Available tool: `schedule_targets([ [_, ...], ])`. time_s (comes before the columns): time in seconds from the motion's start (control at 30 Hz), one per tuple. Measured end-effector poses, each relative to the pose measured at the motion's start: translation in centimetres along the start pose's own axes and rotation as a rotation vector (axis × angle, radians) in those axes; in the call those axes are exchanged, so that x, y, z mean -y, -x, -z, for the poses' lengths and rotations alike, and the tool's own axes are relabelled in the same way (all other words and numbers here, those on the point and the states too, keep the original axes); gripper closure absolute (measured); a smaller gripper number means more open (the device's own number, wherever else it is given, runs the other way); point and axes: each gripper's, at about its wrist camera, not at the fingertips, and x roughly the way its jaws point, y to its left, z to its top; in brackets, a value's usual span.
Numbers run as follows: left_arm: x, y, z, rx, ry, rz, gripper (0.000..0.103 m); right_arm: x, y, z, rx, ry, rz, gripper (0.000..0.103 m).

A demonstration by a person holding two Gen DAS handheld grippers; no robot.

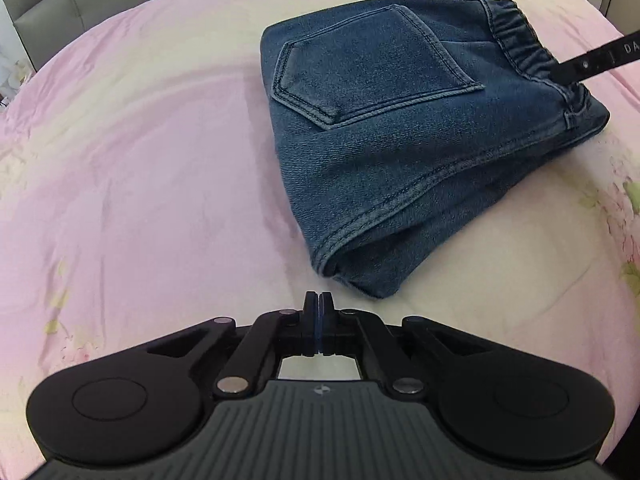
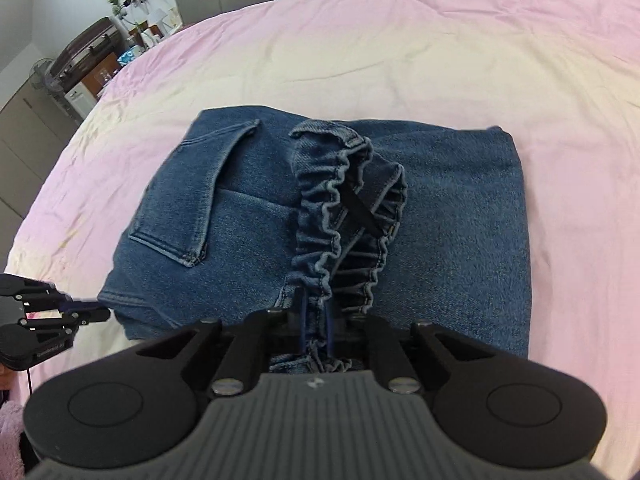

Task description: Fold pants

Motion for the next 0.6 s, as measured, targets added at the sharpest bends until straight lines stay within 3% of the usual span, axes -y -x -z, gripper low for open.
schedule_targets([
  [0.13, -2.1, 2.4, -0.6, 0.065, 0.096, 0.034, 0.101, 0.2, 2.0, -0.6, 0.033, 0.01, -0.039, 0.058],
  [0.2, -2.8, 3.1, -1.7, 0.105, 0.143, 0.042, 0.097, 0.4, 2.5, -1.1, 0.054, -0.019, -0.056, 0.053],
  [0.3, -3.8, 3.0, -4.3, 0.155, 0.232, 0.07, 0.091, 1.3, 2.9, -2.5, 0.081, -0.071, -0.084, 0.037],
  [0.33, -4.0, 2.7, -5.1, 0.166, 0.254, 0.078, 0.084, 1.6, 2.7, -2.8, 0.084, -0.087, -0.089, 0.032],
  [0.47, -4.2, 0.5, -8.1, 0.182, 0.308, 0.098, 0.073, 3.3, 0.7, -4.0, 0.075, -0.185, -0.095, 0.031],
  [0.6, -4.0, -1.4, -9.3, 0.173, 0.319, 0.112, 0.073, 5.2, -1.6, -4.4, 0.056, -0.276, -0.123, 0.035],
])
